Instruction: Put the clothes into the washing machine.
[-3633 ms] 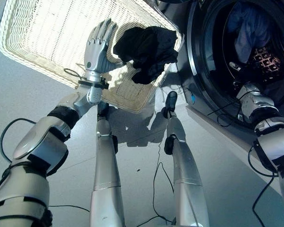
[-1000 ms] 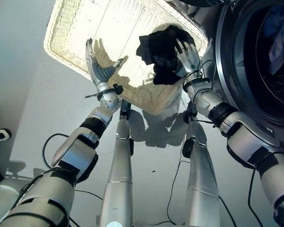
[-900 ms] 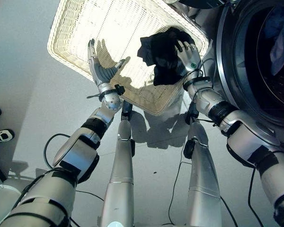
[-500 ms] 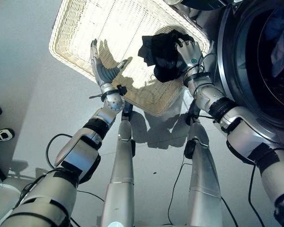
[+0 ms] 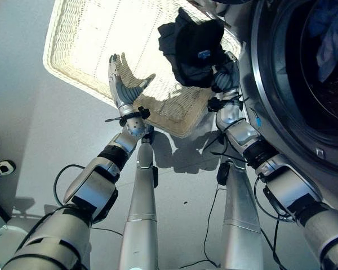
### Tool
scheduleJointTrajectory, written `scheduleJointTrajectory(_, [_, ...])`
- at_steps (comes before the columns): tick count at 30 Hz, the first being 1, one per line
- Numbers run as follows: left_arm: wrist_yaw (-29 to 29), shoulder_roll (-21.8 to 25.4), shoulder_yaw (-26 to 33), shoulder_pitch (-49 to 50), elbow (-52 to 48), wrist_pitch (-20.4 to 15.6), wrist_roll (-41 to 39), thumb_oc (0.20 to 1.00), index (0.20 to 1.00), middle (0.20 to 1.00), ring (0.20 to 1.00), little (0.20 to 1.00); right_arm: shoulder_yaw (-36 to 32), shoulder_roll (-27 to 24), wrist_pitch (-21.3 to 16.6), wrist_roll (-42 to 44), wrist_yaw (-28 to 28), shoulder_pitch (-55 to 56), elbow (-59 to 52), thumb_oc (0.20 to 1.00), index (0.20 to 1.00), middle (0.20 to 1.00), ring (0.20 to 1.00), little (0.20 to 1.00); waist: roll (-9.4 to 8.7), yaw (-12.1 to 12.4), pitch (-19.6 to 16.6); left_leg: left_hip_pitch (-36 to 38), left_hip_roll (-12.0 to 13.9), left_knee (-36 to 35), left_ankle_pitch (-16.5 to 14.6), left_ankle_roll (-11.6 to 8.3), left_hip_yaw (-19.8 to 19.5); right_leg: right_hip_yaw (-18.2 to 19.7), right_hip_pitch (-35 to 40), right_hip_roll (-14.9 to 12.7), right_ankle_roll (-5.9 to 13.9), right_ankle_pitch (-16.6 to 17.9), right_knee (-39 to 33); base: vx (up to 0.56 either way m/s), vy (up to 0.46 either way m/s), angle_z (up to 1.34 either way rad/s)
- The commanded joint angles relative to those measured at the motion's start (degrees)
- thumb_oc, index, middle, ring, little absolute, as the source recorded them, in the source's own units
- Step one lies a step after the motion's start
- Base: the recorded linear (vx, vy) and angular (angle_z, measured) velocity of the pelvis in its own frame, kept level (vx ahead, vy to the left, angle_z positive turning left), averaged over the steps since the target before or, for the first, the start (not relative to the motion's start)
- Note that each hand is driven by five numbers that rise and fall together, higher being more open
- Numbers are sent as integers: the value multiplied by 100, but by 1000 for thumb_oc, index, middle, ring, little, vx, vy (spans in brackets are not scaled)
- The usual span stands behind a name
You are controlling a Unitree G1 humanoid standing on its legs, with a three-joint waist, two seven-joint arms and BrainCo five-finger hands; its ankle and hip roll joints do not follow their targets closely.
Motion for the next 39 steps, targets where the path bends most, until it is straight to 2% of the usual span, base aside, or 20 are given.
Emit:
scheduleJointTrajectory(1, [182, 230, 476, -84, -110, -113, 40, 1000, 1000, 1000, 1000, 1000, -428, -212, -753, 1170, 466, 412, -389, 200, 200, 200, 200, 200, -14, -163, 163, -67, -174, 2, 350, 670, 409, -58, 126, 322, 113, 212, -24, -1, 20, -4])
scheduleJointTrajectory(4, [153, 291, 507, -70, -65, -170, 3, 1000, 1000, 1000, 1000, 1000, -576, -276, -960, 1636, 669, 492, -245, 200, 200, 200, 200, 200, -34, -186, 163, -63, -164, 19, 335, 670, 414, -40, 123, 336, 108, 208, -10, 2, 8, -5])
scheduleJointTrajectory(8, [89, 400, 525, -45, 0, -251, -50, 1000, 1000, 1000, 1000, 1000, -824, -432, -1386, 2653, 1038, 490, 178, 200, 200, 200, 200, 200, -55, -194, 163, -45, -156, 28, 309, 660, 408, -38, 166, 349, 109, 203, -34, -2, -10, -8])
scheduleJointTrajectory(9, [51, 459, 533, -39, 35, -292, -96, 1000, 1000, 1000, 1000, 1000, -971, -515, -1542, 3135, 1194, 438, 445, 200, 200, 200, 200, 200, -62, -190, 163, -33, -157, 25, 296, 658, 401, -51, 199, 357, 108, 199, -58, -4, -18, -9])
scheduleJointTrajectory(12, [-48, 538, 563, -57, 136, -385, -149, 1000, 1000, 1000, 1000, 1000, -1162, -681, -1680, 3812, 1538, 305, 946, 200, 200, 200, 200, 200, -59, -168, 163, -18, -149, 1, 285, 656, 384, -68, 240, 359, 107, 200, -105, 0, -15, -6])
scheduleJointTrajectory(17, [-151, 624, 582, -72, 238, -496, -231, 1000, 1000, 1000, 1000, 1000, -1307, -893, -1694, 4384, 1809, 97, 1464, 200, 200, 200, 200, 200, -52, -133, 163, -8, -144, -13, 274, 657, 363, -86, 283, 359, 105, 199, -149, -3, -11, -5])
scheduleJointTrajectory(22, [-257, 715, 533, -138, 265, -494, -351, 1000, 1000, 1000, 1000, 1000, -1335, -1156, -1363, 4625, 1841, -193, 1977, 200, 200, 200, 200, 200, -39, -79, 163, 8, -140, 3, 258, 650, 313, -92, 331, 355, 106, 191, -166, 0, 0, 0])
scheduleJointTrajectory(24, [-305, 759, 529, -138, 285, -531, -371, 1000, 1000, 1000, 1000, 1000, -1369, -1241, -1402, 4926, 1967, -298, 2127, 200, 200, 200, 200, 200, -36, -60, 163, 13, -132, -1, 250, 645, 300, -107, 349, 354, 113, 188, -174, 0, 0, 0])
scheduleJointTrajectory(32, [-375, 933, 522, -180, 111, -424, -431, 1000, 1000, 1000, 1000, 1000, -1291, -1372, -1491, 4617, 2246, -530, 1871, 200, 200, 200, 200, 200, -111, -50, 163, -34, -147, -81, 306, 636, 242, -203, 370, 351, 139, 280, -309, -7, -29, 0])
scheduleJointTrajectory(37, [-366, 976, 468, -215, 77, -333, -449, 1000, 1000, 1000, 1000, 1000, -1118, -1297, -1394, 4197, 2297, -416, 1270, 200, 200, 200, 200, 200, -157, -74, 163, 75, -132, -131, 257, 630, 252, -209, 468, 378, 138, 194, -320, -6, -1, -3])
scheduleJointTrajectory(39, [-365, 984, 473, -230, 67, -321, -449, 1000, 1000, 1000, 1000, 1000, -1005, -1210, -1361, 3754, 2246, -410, 967, 200, 200, 200, 200, 200, -163, -73, 163, 97, -137, -171, 261, 622, 251, -223, 482, 367, 146, 193, -342, -16, -7, -5])
